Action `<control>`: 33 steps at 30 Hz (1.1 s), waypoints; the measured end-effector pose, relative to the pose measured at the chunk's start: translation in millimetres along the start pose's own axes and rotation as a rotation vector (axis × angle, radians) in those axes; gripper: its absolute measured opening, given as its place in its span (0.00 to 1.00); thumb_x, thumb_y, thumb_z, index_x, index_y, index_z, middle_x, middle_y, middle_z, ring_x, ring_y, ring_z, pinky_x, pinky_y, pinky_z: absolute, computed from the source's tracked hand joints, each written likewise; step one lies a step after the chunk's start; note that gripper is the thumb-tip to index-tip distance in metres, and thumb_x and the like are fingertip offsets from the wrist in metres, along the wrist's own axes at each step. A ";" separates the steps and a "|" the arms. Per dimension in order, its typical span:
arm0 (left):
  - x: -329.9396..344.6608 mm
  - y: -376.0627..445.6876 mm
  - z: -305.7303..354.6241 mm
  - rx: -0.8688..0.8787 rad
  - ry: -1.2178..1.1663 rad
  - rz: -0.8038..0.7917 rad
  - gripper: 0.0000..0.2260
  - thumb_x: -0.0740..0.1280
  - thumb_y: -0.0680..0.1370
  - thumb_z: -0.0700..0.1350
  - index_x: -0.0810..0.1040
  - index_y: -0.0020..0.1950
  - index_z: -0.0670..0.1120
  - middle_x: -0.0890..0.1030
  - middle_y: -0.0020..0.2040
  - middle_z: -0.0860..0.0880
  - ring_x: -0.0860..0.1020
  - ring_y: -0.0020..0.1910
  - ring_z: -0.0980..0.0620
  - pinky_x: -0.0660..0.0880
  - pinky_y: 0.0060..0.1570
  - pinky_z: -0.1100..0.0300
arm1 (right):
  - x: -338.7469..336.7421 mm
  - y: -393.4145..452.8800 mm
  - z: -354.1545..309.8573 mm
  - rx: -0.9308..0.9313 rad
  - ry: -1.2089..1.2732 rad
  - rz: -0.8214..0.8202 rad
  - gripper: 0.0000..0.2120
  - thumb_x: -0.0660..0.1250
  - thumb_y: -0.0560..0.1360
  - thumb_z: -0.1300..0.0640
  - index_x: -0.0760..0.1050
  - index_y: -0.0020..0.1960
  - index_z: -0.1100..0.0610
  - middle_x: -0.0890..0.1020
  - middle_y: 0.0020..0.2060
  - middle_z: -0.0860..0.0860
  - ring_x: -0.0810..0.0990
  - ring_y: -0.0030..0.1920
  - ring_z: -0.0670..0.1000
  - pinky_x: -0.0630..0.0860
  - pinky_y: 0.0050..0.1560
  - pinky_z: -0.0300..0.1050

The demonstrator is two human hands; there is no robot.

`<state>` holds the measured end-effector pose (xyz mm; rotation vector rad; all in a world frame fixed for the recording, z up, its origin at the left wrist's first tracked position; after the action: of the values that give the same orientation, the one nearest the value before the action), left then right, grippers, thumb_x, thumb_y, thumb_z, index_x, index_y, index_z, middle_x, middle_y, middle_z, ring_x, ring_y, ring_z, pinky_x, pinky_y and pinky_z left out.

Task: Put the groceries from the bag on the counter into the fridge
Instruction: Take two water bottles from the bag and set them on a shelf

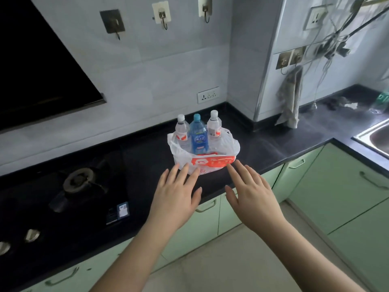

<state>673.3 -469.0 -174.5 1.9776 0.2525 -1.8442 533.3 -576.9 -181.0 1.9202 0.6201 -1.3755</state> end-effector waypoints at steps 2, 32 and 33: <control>8.2 9.4 6.7 -0.002 0.004 -0.020 0.25 0.53 0.78 0.57 0.70 0.73 0.50 0.75 0.69 0.46 0.71 0.69 0.41 0.68 0.68 0.43 | 4.6 8.5 11.4 0.008 0.014 -0.007 0.29 0.51 0.77 0.43 0.65 0.74 0.54 0.70 0.71 0.53 0.69 0.70 0.57 0.65 0.69 0.53; 143.4 200.1 -79.6 0.033 -0.269 -0.165 0.25 0.51 0.83 0.58 0.59 0.78 0.50 0.60 0.79 0.48 0.54 0.78 0.49 0.52 0.75 0.52 | 126.3 203.8 18.7 -0.037 -0.042 -0.168 0.32 0.69 0.73 0.44 0.67 0.72 0.55 0.74 0.68 0.57 0.71 0.69 0.59 0.69 0.66 0.57; 148.9 202.4 -80.6 0.030 -0.277 -0.172 0.25 0.52 0.83 0.57 0.59 0.78 0.50 0.60 0.79 0.48 0.55 0.78 0.49 0.52 0.75 0.52 | 133.3 208.4 21.1 -0.040 -0.025 -0.191 0.32 0.67 0.74 0.44 0.65 0.74 0.55 0.71 0.70 0.56 0.69 0.71 0.58 0.67 0.68 0.55</control>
<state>844.5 -638.5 -282.0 1.7385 0.3200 -2.2147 712.8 -730.0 -258.4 1.8478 0.8309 -1.4902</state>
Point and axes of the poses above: each hand's wrist, its own y-axis towards the middle knuckle, its own x-axis out of the palm, z = x × y, the point moved 7 cm from there along y, towards the middle knuckle
